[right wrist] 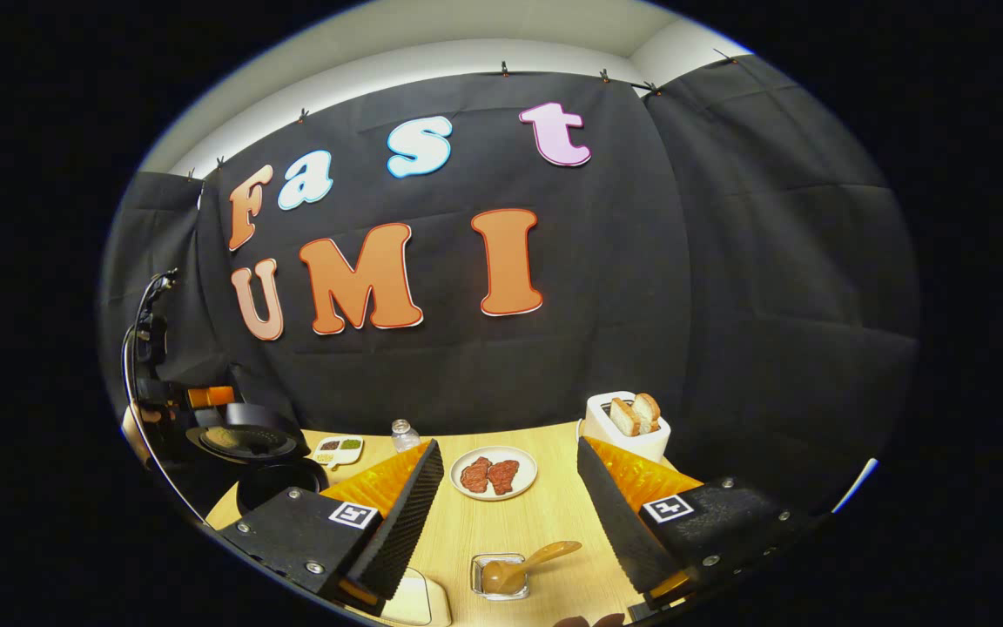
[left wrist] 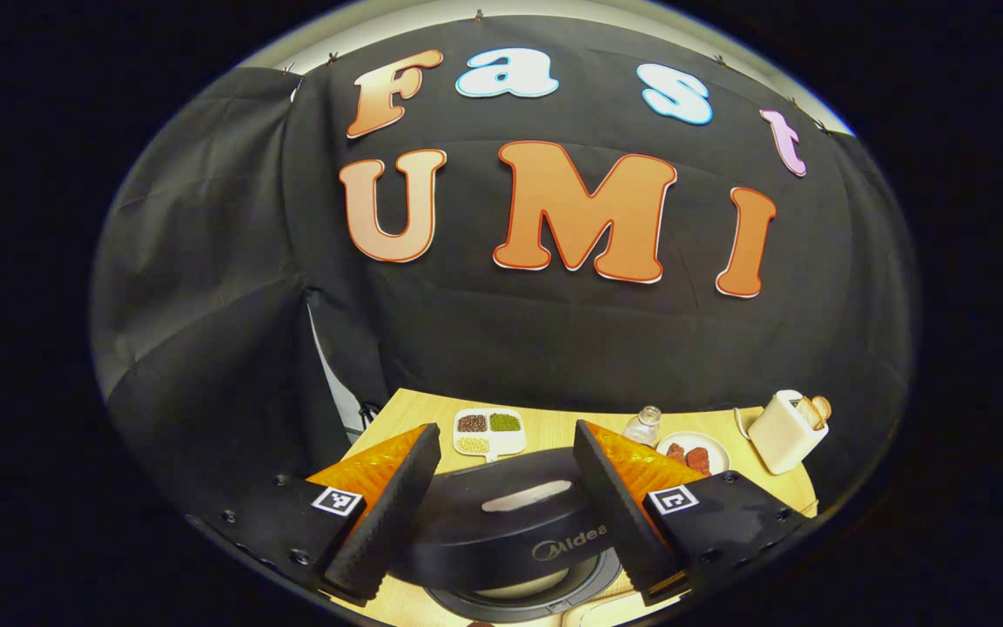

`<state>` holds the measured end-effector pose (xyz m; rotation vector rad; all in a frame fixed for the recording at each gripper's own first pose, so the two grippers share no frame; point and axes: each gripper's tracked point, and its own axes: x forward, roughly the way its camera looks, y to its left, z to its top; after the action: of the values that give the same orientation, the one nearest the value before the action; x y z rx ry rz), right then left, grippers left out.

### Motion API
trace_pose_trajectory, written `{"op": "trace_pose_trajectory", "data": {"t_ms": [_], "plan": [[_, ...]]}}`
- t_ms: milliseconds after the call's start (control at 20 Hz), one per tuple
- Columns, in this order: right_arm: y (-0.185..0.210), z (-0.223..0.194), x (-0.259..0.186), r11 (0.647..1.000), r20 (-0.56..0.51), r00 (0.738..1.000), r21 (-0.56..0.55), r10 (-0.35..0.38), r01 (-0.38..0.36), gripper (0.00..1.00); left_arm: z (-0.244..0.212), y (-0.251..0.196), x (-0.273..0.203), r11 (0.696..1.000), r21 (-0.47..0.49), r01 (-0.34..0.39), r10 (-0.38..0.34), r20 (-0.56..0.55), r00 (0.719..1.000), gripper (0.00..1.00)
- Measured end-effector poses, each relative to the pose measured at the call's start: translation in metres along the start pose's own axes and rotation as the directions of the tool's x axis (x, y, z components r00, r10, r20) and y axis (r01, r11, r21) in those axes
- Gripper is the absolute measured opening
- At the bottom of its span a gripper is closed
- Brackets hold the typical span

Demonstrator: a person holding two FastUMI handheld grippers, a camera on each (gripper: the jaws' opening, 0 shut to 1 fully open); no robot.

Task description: Close the left gripper, press the button to open the rice cooker; take a wooden spoon from the chopstick holder with the right hand, scoop a spoonful of rice and pour it into the rice cooker, then put the wooden spoon back into the chopstick holder.

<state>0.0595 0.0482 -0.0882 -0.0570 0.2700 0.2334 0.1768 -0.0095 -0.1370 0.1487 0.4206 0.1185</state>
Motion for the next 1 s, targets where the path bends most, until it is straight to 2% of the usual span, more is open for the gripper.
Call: {"op": "trace_pose_trajectory", "data": {"t_ms": [150,300,400,450,500,550,600,650,700,750,1000], "plan": [[0.002,-0.013,-0.001,1.0,-0.026,0.999,-0.002,0.031,-0.031,0.95,-0.042,-0.013,-0.021,0.998,-0.059,0.013,-0.013,-0.007,1.0,1.0],[0.002,-0.027,-0.002,0.999,-0.062,0.997,-0.012,0.049,-0.05,0.95,-0.096,-0.021,-0.03,0.995,-0.096,0.007,-0.014,-0.07,0.997,1.0],[-0.001,-0.035,-0.004,0.998,-0.08,0.995,-0.016,0.054,-0.055,0.95,-0.116,-0.026,-0.027,0.998,-0.062,-0.024,0.02,-0.051,0.998,1.0],[-0.004,-0.038,-0.005,0.998,-0.086,0.995,-0.018,0.052,-0.054,1.0,-0.119,-0.027,-0.026,0.999,-0.036,-0.031,0.03,-0.025,0.999,0.99],[-0.007,-0.042,-0.007,0.999,-0.094,0.994,-0.018,0.048,-0.05,0.95,-0.13,-0.03,-0.027,0.999,-0.024,-0.039,0.038,-0.03,0.999,0.99],[-0.01,-0.046,-0.008,0.999,-0.103,0.994,-0.015,0.046,-0.047,1.0,-0.143,-0.032,-0.025,0.999,-0.02,-0.045,0.044,-0.041,0.998,0.97],[-0.013,-0.05,-0.01,0.999,-0.111,0.993,-0.01,0.042,-0.044,1.0,-0.157,-0.034,-0.024,0.999,-0.011,-0.05,0.049,-0.06,0.997,1.0],[-0.015,-0.053,-0.011,0.999,-0.117,0.992,-0.007,0.039,-0.04,0.95,-0.172,-0.035,-0.021,0.998,0.01,-0.055,0.056,-0.077,0.995,1.0],[-0.018,-0.056,-0.012,0.999,-0.123,0.992,-0.007,0.036,-0.037,0.95,-0.183,-0.037,-0.022,0.998,0.031,-0.063,0.065,-0.089,0.994,0.98],[-0.022,-0.057,-0.008,0.999,-0.132,0.991,-0.009,0.03,-0.032,0.95,-0.17,-0.036,-0.024,0.996,0.052,-0.072,0.072,0.003,0.997,0.98],[-0.028,-0.066,-0.011,1.0,-0.149,0.989,-0.004,0.015,-0.016,0.95,-0.189,-0.036,-0.018,0.997,0.031,-0.068,0.068,-0.007,0.998,1.0]]}}
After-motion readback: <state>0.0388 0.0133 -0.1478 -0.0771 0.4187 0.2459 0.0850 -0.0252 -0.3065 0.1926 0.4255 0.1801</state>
